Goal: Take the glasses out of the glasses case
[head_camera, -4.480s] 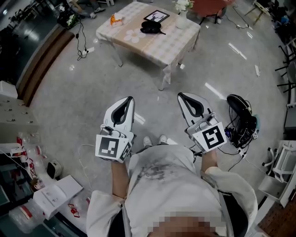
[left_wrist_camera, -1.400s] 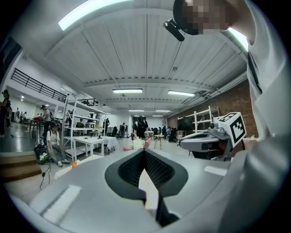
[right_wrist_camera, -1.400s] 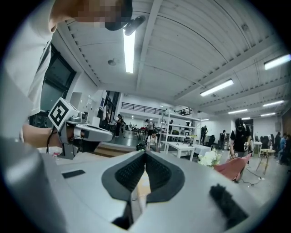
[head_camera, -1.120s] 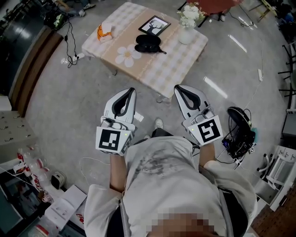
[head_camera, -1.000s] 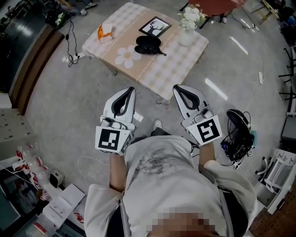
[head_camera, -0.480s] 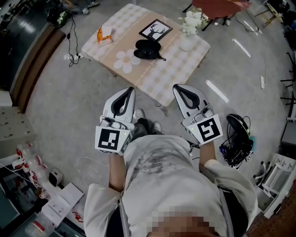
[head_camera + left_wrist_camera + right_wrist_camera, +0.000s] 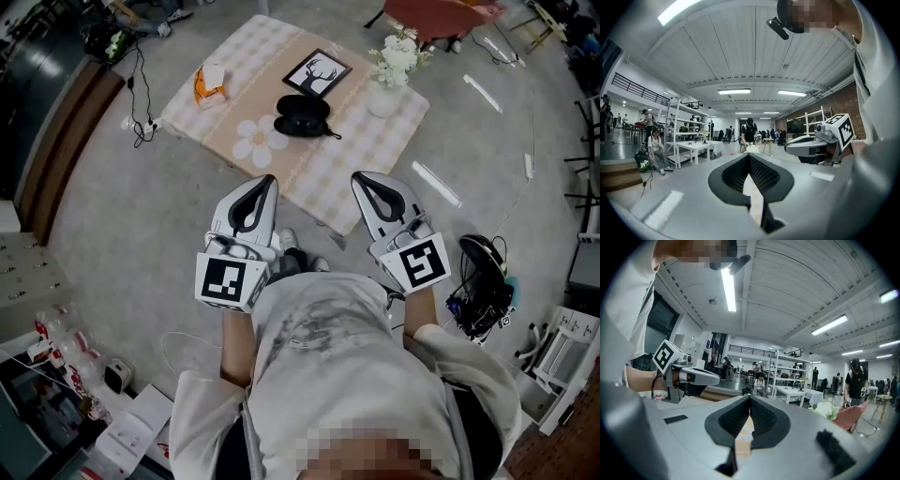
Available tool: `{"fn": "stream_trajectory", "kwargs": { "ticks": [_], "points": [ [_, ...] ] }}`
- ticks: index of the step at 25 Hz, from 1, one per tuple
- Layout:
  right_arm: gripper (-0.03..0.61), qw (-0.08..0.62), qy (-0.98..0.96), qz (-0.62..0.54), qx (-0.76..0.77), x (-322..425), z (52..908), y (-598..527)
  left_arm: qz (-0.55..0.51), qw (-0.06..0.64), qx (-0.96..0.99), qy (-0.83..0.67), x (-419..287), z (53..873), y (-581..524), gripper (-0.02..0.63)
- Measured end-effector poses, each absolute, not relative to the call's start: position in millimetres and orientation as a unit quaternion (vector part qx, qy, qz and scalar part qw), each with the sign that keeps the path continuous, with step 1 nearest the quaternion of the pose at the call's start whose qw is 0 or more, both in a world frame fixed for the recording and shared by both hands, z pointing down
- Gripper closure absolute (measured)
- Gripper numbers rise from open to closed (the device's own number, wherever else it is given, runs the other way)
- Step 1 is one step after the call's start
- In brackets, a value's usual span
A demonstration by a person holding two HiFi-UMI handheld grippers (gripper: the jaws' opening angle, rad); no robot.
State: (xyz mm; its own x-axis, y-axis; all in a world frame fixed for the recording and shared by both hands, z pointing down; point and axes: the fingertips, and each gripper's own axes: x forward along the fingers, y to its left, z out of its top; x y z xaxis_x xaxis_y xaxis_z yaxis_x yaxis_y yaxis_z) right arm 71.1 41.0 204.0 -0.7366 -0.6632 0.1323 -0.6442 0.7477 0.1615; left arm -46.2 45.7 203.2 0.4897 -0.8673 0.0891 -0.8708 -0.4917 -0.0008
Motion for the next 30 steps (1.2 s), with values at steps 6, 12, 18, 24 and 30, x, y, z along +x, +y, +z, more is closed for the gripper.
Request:
{"fn": "stream_trajectory", "kwargs": {
  "ticks": [6, 12, 18, 24, 30],
  "points": [
    [0.561, 0.102, -0.923, -0.05, 0.367, 50.8, 208.1, 9.4, 0.041, 0.018, 0.878, -0.477, -62.5, 208.6, 11.8, 0.606],
    [0.561, 0.117, -0.917, -0.044, 0.38, 29.4, 214.5, -14.9, 0.042, 0.033, 0.882, -0.469, -84.1, 213.7, -14.3, 0.606],
    [0.561, 0.128, -0.909, -0.044, 0.394, 9.9, 217.6, -32.0, 0.034, 0.04, 0.887, -0.459, -107.3, 217.7, -32.0, 0.606],
    [0.561, 0.149, -0.898, -0.036, 0.413, 10.0, 226.4, -40.6, 0.037, 0.07, 0.891, -0.447, -116.1, 226.1, -44.1, 0.606],
    [0.561, 0.159, -0.889, -0.029, 0.429, 17.5, 236.3, -55.3, 0.027, 0.055, 0.899, -0.433, -113.6, 233.0, -58.8, 0.606]
  ]
}}
